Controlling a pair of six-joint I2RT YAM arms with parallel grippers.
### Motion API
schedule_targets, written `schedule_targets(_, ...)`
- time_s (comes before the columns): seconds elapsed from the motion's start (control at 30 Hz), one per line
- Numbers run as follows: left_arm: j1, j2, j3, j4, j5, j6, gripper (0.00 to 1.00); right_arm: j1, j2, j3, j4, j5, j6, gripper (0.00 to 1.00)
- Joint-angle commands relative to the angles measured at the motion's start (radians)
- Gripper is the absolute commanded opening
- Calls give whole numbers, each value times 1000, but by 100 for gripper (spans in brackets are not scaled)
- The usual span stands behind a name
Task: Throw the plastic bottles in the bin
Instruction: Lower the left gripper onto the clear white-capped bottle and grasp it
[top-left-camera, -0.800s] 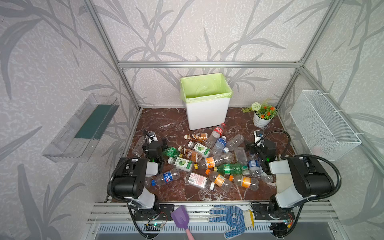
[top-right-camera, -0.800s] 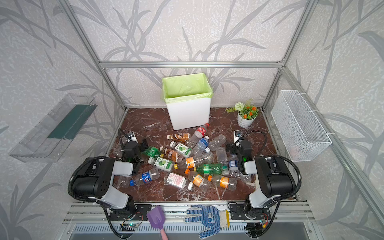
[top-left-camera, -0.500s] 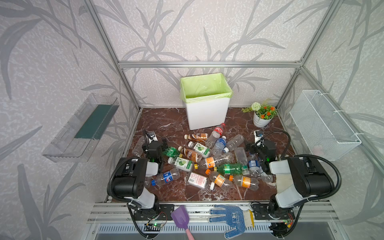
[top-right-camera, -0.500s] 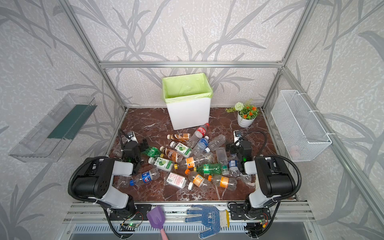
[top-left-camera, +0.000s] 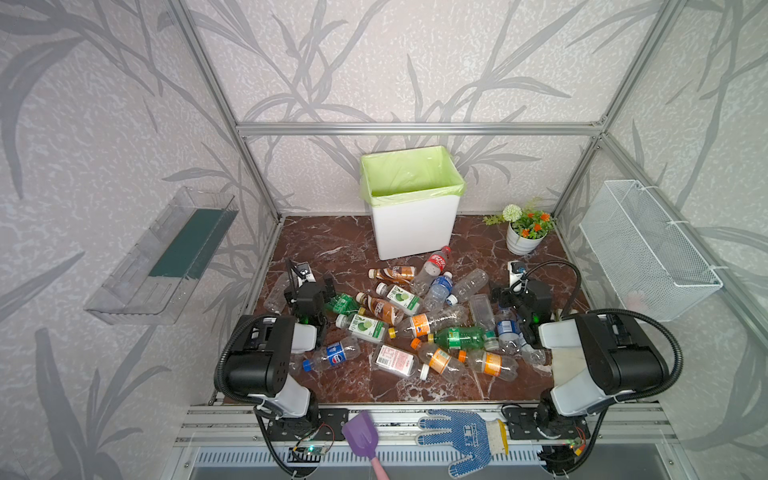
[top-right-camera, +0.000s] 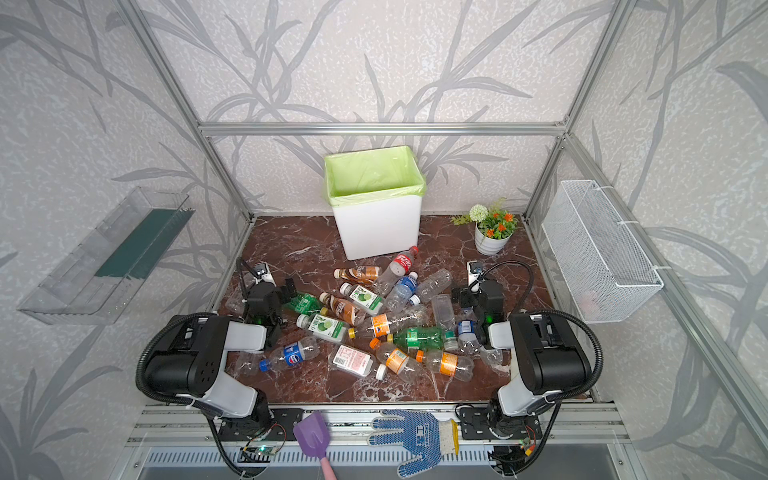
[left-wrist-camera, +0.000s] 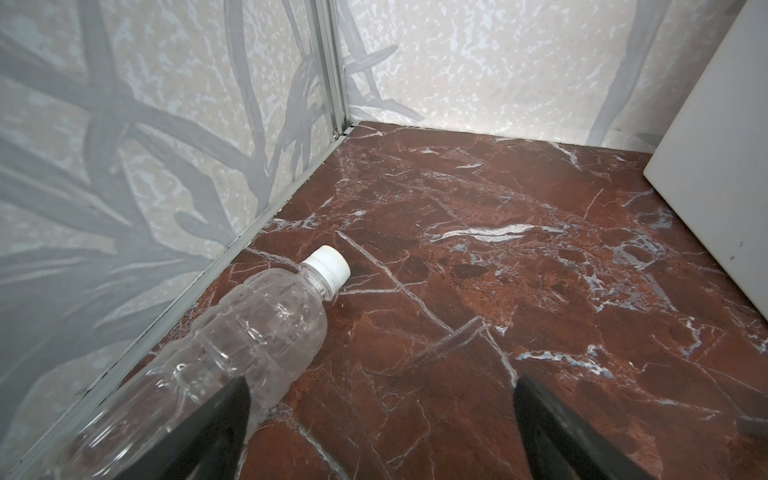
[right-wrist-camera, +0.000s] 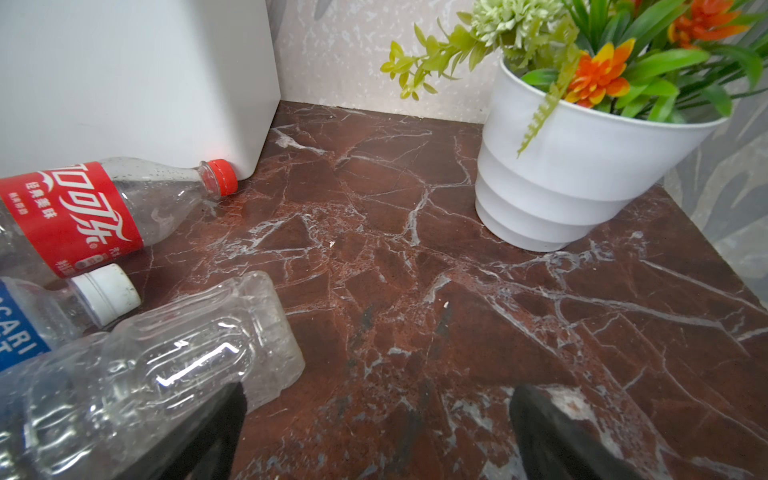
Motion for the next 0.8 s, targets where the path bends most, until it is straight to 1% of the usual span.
schedule_targets(0.0, -5, 10, 13, 25, -10, 12, 99, 2, 1, 12, 30, -5, -9, 99)
schedule_targets(0.07, -3, 10, 12, 22, -4, 12, 99, 1, 1, 12, 30, -8, -9, 99)
schedule_targets(0.1, -3, 8, 12, 26, -1, 19, 99, 1, 1, 11, 32, -8, -8, 98)
schedule_targets(0.13, -5, -16, 29, -17, 13, 25, 99, 1, -8, 13, 25, -8, -7, 97)
schedule_targets(0.17, -5, -52, 58, -97, 34, 34, 99, 1, -32, 16, -6, -4, -7, 96)
schedule_targets(0.2, -4, -99, 118, -255, 51, 32, 99, 1, -70, 27, -62, 7, -1, 96)
schedule_targets(0.23, -5, -140, 201, -445, 54, 24, 99, 1, -117, 50, -161, 20, 8, 96)
schedule_targets(0.3, -5, -180, 339, -731, 55, 57, 99, 1, -201, 114, -392, 50, 52, 96)
schedule_targets(0.33, -6, -197, 408, -865, 57, 79, 99, 1, -230, 144, -479, 52, 62, 96)
schedule_targets(0.37, -6, -214, 466, -965, 26, 79, 99, 1, -255, 162, -541, 54, 66, 96)
schedule_targets(0.43, -5, -243, 515, -1021, -66, 103, 99, 1, -293, 176, -615, 64, 80, 96)
schedule_targets(0.47, -3, -253, 517, -1017, -100, 139, 99, 1, -306, 180, -641, 70, 83, 96)
schedule_targets(0.57, 1, -252, 578, -1125, -193, 231, 99, 1, -324, 211, -741, 68, 76, 97)
schedule_targets(0.63, 10, -223, 616, -1199, -212, 267, 99, 1, -321, 234, -792, 67, 74, 97)
schedule_targets(0.7, 29, -182, 655, -1278, -183, 274, 99, 1, -316, 253, -822, 72, 77, 97)
schedule_targets(0.77, 55, -114, 708, -1379, -154, 248, 99, 1, -309, 269, -840, 61, 81, 97)
